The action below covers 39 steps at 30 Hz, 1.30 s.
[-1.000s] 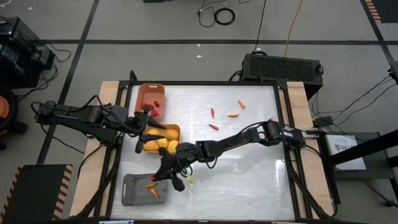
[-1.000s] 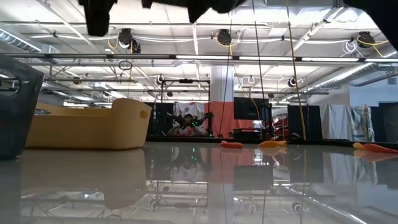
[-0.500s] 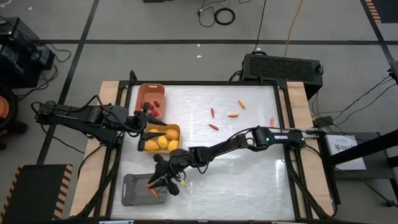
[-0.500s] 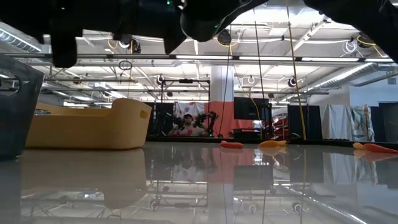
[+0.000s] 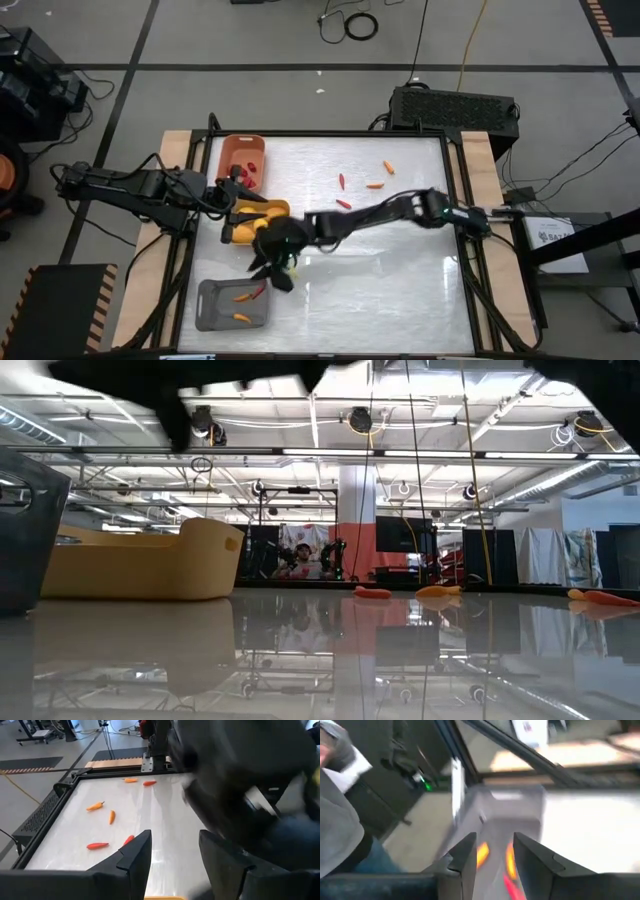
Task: Sort produce into baskets
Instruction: Put the yellow chili pepper into the gray bin
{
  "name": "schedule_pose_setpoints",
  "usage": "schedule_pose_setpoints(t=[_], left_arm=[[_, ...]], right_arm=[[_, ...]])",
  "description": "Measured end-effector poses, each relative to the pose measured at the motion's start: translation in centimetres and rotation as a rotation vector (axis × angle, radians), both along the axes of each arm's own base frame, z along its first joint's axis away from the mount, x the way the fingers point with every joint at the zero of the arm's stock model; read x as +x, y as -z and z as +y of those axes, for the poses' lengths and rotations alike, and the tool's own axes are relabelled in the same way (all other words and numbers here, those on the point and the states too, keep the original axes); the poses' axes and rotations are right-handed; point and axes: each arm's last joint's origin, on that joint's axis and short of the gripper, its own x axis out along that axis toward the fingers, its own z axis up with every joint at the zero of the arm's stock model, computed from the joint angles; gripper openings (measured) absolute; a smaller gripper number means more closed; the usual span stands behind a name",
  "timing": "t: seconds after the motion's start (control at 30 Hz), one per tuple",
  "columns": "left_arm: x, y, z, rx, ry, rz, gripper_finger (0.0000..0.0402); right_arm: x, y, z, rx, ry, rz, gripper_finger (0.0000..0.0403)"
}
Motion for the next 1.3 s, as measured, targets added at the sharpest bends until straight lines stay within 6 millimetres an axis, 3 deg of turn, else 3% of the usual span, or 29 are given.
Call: schedule_pose_setpoints(t=[0.27,0.53,0.67,0.93,1.1,1.3], left_arm=[[1.3,0.1,0.2,-0.006,-0.035,-0.019,0.0173],[4.6,2.5,0.4,-0.016,-0.068,0.094,0.0173],[6.8,3.8,0.5,-0.078,-0.092,0.110,0.0173],[10.9,5.8,0.4,-0.161,-0.046,0.053,0.0173],[12.4,5.3,1.6,-0.194,-0.090,-0.097,0.0173],[12.6,4.3,4.5,-0.338,-0.267,-0.184,0.0173]], right_arm=[[-7.4,-6.4,-6.1,-0.126,0.046,0.420,0.0121],[-15.3,-7.5,-11.9,-0.345,0.171,0.871,0.0121],[-18.9,-6.1,-14.7,-0.343,0.249,0.908,0.0121],[-24.9,-0.1,-20.0,-0.327,0.418,0.792,0.0121],[-26.8,2.7,-22.3,-0.452,0.437,0.800,0.0120],[-27.1,4.5,-23.8,-0.529,0.397,0.788,0.0108]])
